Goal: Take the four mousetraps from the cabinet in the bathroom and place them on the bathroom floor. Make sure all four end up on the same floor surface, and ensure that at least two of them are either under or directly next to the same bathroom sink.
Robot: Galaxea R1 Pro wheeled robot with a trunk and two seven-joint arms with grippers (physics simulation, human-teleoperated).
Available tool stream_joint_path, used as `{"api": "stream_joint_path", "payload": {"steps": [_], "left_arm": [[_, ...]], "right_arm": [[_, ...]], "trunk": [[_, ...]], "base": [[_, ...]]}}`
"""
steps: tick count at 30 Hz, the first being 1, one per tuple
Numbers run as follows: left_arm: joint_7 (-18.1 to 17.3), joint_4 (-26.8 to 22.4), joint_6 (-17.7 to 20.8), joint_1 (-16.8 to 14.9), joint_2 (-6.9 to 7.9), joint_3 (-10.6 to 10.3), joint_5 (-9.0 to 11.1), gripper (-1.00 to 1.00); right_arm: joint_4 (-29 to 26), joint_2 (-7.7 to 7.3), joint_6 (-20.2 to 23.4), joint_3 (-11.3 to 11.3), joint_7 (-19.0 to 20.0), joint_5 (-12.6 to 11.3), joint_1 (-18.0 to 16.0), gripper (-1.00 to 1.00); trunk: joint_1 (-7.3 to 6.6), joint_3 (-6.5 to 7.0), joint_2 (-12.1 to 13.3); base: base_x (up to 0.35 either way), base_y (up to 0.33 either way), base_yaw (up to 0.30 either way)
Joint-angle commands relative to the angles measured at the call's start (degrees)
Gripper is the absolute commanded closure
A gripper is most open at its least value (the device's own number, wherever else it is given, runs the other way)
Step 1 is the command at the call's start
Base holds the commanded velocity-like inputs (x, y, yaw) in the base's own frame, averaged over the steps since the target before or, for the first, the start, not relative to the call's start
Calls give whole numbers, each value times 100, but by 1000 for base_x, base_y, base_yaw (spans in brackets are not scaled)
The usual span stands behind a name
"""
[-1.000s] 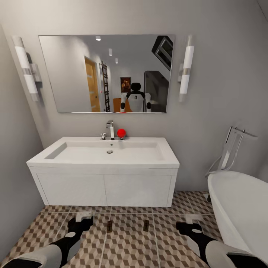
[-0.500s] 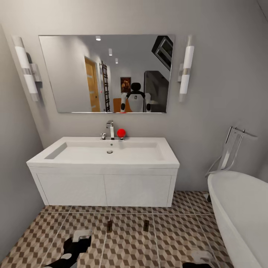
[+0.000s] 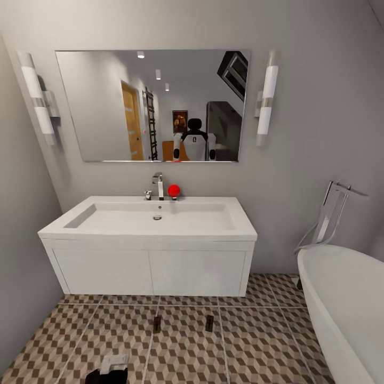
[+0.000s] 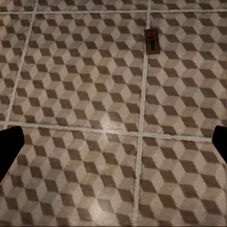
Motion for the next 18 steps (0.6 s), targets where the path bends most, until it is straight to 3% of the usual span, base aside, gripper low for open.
{"api": "stream_joint_path", "payload": {"steps": [1, 9, 18], "left_arm": [[12, 4, 76, 27, -6, -51, 57, -100], [28, 1, 582, 277, -44, -51, 54, -100], [31, -1, 719, 531, -65, -51, 51, -100]], "right_arm": [[19, 16, -33, -31, -11, 26, 39, -100], [22, 93, -27, -32, -17, 24, 435, -100], [24, 117, -9, -32, -12, 13, 695, -100]], "trunk": [[0, -5, -3], [0, -5, -3], [0, -5, -3]], "base": [[0, 0, 0], [0, 0, 0], [0, 0, 0]]}}
